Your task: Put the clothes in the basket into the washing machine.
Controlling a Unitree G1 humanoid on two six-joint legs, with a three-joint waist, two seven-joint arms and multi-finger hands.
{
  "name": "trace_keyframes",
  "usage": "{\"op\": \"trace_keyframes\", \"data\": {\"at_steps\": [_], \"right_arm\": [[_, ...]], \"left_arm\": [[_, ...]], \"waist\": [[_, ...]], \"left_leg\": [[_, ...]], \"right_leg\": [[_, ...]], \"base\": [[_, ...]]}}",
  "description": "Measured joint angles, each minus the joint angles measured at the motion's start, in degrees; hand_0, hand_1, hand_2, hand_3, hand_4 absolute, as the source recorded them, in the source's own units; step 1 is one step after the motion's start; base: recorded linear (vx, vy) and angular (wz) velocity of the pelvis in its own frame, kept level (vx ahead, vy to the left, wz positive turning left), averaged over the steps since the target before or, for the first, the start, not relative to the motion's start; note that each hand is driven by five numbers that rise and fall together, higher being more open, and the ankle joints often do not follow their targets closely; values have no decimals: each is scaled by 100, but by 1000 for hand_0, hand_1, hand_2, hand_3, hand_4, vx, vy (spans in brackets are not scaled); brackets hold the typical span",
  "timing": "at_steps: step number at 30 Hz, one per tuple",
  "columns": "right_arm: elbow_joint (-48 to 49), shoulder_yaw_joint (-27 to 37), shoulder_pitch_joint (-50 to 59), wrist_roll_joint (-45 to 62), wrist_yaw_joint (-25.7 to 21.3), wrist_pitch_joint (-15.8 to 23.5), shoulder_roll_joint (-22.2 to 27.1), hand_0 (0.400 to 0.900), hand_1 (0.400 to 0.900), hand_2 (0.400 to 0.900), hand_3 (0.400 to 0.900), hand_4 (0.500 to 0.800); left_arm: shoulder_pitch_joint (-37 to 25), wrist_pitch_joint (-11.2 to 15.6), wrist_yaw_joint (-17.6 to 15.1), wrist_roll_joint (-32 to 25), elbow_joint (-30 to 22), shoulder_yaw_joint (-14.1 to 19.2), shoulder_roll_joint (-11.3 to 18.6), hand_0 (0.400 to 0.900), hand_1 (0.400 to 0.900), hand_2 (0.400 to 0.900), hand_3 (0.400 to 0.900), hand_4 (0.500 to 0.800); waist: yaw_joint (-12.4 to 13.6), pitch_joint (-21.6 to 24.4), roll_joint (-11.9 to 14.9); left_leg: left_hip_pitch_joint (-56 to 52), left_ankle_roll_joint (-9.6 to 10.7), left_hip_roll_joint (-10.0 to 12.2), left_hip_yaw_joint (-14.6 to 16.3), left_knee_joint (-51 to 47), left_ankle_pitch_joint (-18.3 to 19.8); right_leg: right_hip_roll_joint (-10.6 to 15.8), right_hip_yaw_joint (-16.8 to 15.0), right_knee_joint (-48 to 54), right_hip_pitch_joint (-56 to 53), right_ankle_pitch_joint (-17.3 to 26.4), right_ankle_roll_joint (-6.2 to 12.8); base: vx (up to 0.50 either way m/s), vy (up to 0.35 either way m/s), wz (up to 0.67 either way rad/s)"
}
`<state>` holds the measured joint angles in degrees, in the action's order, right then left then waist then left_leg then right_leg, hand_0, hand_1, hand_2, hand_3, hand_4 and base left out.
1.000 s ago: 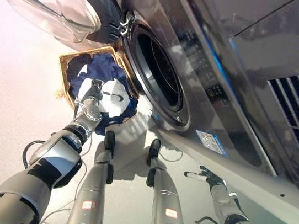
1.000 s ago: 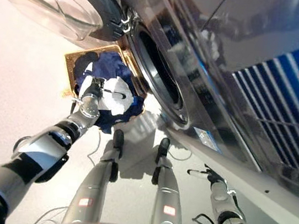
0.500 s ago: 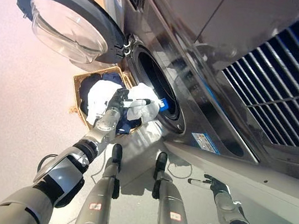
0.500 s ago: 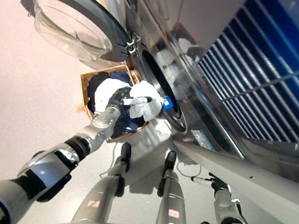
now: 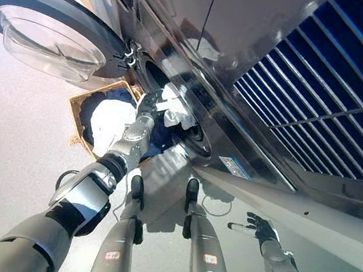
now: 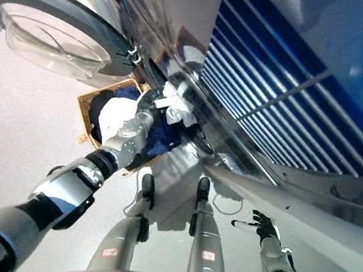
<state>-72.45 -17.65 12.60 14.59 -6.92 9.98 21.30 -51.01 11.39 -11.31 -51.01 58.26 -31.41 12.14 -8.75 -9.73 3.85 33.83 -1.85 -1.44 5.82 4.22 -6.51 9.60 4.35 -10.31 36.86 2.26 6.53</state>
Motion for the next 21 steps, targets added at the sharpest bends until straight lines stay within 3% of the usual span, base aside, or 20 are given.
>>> {"op": "trace_keyframes", "data": {"at_steps": [5, 14, 15, 16, 21], "right_arm": [[195, 114, 5, 21, 8, -3, -4, 900, 900, 900, 900, 800], [336, 164, -34, 113, 6, -17, -9, 900, 900, 900, 900, 800], [348, 165, -51, 113, 7, -12, -10, 900, 900, 900, 900, 800], [355, 165, -64, 113, 8, -9, -12, 900, 900, 900, 900, 800], [357, 162, -126, 113, 60, -23, -13, 900, 900, 900, 900, 800]], "left_arm": [[-601, -9, 4, -353, 331, 111, 23, 400, 400, 400, 400, 500], [-853, -6, 5, -989, 330, 258, -13, 400, 400, 400, 400, 500], [-853, -6, 5, -988, 331, 254, -9, 559, 559, 559, 559, 595], [-853, -6, 5, -990, 331, 257, -2, 900, 900, 900, 900, 800], [-849, -7, 5, -970, 351, 241, 63, 900, 900, 900, 900, 800]], "waist": [[-121, 2, 2], [-253, 2, 1], [-253, 2, 0], [-251, 2, 1], [-243, 2, 0]], "left_leg": [[10, 24, 35, 147, -147, -37], [-108, 28, 40, 263, -465, -154], [-112, 28, 37, 269, -466, -154], [-116, 27, 36, 290, -467, -155], [-129, 27, 41, 340, -469, -154]], "right_leg": [[-34, -111, 57, 132, 53, -10], [-80, -232, 233, 150, 145, -4], [-87, -239, 235, 153, 145, -4], [-96, -252, 237, 156, 146, -5], [-112, -310, 244, 167, 165, -6]], "base": [[54, -17, -12], [53, -9, -14], [20, -2, -9], [15, -5, -4], [4, -8, 3]]}}
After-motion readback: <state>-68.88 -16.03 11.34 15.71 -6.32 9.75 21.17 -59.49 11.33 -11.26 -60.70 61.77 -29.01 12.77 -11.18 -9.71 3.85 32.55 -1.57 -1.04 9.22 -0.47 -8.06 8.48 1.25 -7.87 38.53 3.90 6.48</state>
